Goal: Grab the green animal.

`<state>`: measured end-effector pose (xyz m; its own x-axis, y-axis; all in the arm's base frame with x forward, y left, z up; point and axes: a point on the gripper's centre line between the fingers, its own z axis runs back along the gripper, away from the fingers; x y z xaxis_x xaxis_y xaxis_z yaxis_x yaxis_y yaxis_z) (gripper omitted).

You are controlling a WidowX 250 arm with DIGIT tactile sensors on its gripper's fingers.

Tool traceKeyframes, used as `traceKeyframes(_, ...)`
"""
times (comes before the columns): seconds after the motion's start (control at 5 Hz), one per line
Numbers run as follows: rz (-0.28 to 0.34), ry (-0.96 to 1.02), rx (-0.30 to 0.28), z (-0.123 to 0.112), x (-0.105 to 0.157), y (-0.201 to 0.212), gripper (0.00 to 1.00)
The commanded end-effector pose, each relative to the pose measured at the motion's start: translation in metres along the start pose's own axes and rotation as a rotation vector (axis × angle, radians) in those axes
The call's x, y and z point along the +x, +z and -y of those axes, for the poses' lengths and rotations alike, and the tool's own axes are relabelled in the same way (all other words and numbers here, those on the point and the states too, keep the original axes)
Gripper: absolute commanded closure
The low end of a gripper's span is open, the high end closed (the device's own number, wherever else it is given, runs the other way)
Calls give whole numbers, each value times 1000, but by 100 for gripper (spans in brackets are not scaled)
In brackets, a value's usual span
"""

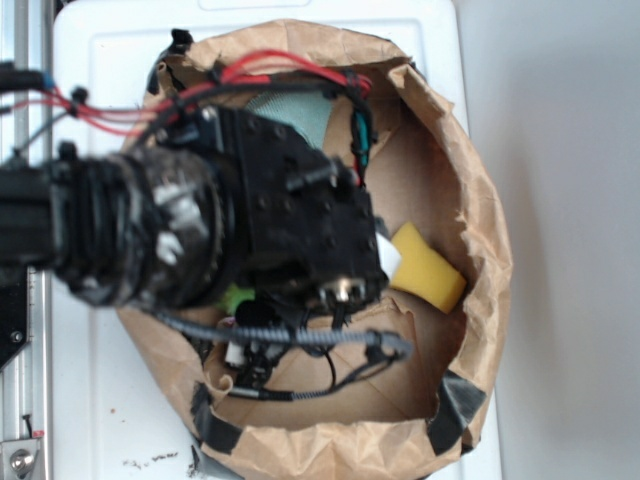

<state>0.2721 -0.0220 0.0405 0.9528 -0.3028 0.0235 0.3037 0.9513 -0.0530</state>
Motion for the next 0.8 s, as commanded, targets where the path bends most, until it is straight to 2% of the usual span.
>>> traceKeyframes(0.0, 57, 17, 30, -4, 10, 16, 100)
traceKeyframes(0.2, 66, 42, 21, -10, 11, 22, 100)
traceKeyframes(0.4, 111, 102, -49, -22, 7, 45, 100)
traceKeyframes(0.6, 173, 152, -33, -29, 1, 79, 100)
